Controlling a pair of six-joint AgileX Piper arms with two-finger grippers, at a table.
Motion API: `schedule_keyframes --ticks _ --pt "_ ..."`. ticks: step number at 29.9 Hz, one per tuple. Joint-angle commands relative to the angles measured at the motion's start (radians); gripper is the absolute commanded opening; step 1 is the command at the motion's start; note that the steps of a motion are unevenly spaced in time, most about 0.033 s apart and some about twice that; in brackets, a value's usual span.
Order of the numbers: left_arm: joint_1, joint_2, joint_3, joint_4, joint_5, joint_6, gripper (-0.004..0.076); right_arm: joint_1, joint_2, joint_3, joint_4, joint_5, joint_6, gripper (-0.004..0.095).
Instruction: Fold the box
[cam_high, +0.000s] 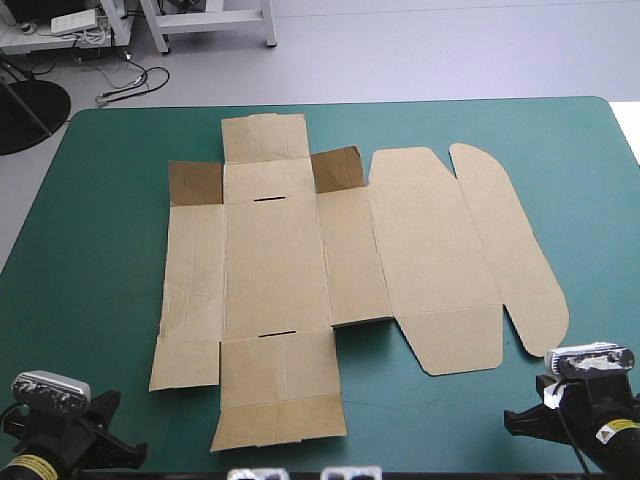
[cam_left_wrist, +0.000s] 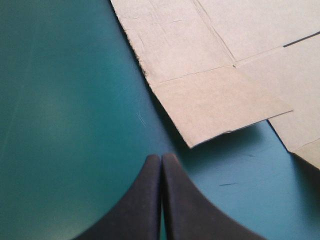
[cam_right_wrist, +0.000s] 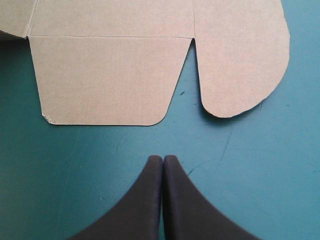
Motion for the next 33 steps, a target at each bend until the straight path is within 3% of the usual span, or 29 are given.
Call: schedule_keyframes --ticks 1,16,22,33 --pt "-0.006 0.013 -0.023 0.003 -0.064 -0.006 -0.0010 0.003 0.009 -0.028 0.011 -0.046 -0.006 -0.0015" --pt "-0.006 0.024 -0.039 -0.006 -0.055 -0.010 -0.0010 0.003 0.009 -0.028 0.011 -0.047 -0.006 -0.0015" --pt "-0.006 0.113 -0.189 -0.024 -0.074 -0.009 -0.0010 0.003 0.009 -0.028 0.011 -0.049 -0.008 -0.0015" --pt "-0.006 0.430 -0.503 -0.031 -0.065 -0.044 -0.0010 0.003 0.009 -0.028 0.010 -0.056 -0.010 -0.0015"
